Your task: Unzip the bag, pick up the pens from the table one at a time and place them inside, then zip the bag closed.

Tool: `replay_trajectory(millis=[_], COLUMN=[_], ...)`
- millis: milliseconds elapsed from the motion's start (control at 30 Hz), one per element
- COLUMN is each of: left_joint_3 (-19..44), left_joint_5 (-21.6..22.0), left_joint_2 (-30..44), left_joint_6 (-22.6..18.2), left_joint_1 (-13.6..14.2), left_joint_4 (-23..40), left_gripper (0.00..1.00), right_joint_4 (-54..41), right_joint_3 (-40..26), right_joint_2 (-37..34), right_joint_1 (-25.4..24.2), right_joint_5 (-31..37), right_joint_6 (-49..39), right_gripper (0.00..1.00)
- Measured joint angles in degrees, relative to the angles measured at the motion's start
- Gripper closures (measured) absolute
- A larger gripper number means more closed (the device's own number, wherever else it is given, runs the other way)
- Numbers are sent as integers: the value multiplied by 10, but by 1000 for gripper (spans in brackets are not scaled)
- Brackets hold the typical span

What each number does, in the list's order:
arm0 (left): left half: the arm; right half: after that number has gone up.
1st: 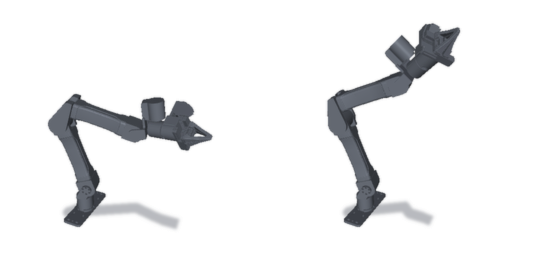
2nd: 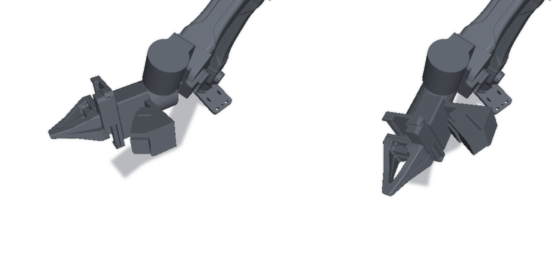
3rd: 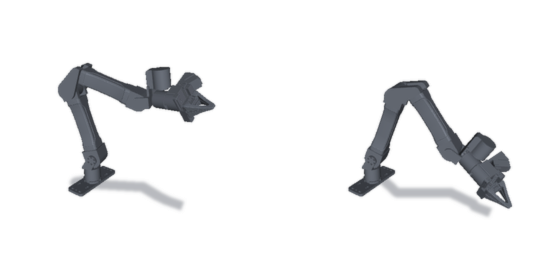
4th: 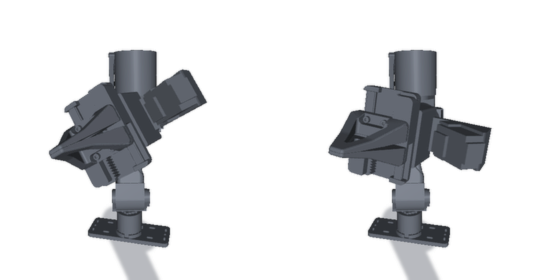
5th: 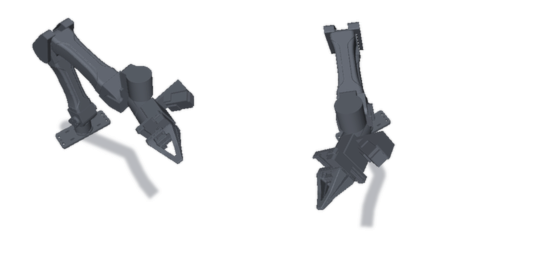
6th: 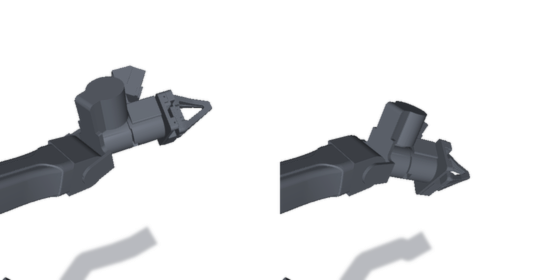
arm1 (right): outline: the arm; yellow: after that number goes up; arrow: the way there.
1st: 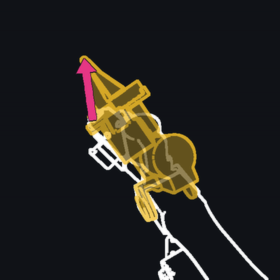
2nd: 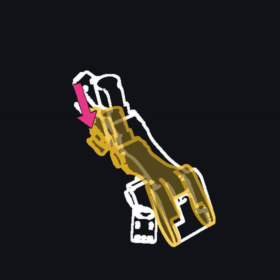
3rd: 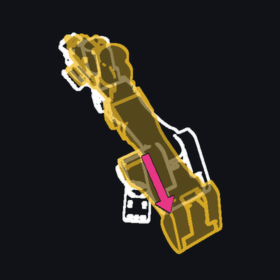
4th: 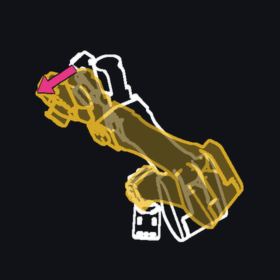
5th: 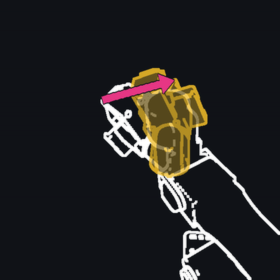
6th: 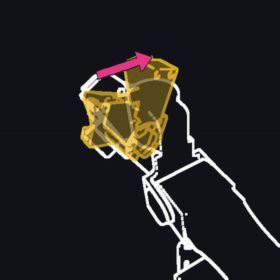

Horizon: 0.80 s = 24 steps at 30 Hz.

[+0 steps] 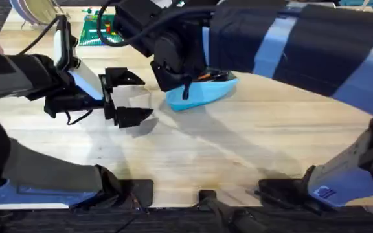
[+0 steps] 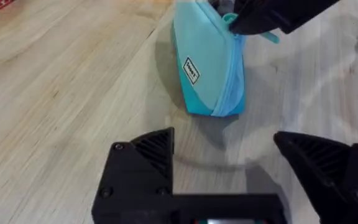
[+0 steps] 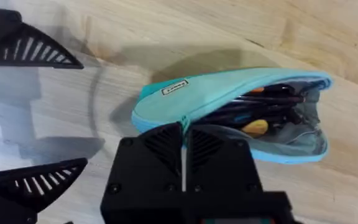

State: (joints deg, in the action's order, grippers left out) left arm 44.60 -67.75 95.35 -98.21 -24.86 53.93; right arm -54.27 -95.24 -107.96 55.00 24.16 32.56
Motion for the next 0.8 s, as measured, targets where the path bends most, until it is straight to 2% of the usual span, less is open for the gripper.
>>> replay_trajectory(millis=[467, 633, 800], left_joint_3=[0, 0, 0], left_joint_5=[0, -4, -26], left_joint_2=[0, 0, 0], left_joint_6=[0, 0, 0], left_joint_1=[4, 35, 70], left_joint_4=[-11, -35, -71], left_gripper=[7, 7, 7], right_joint_4=[-4, -4, -4], right_joint_3=[-1, -1, -1], right_joint_2=[0, 0, 0], right_joint_1=[0, 0, 0], right_joint_5=[-2, -2, -2], right_joint_6=[0, 0, 0], right_gripper=[969, 969, 970])
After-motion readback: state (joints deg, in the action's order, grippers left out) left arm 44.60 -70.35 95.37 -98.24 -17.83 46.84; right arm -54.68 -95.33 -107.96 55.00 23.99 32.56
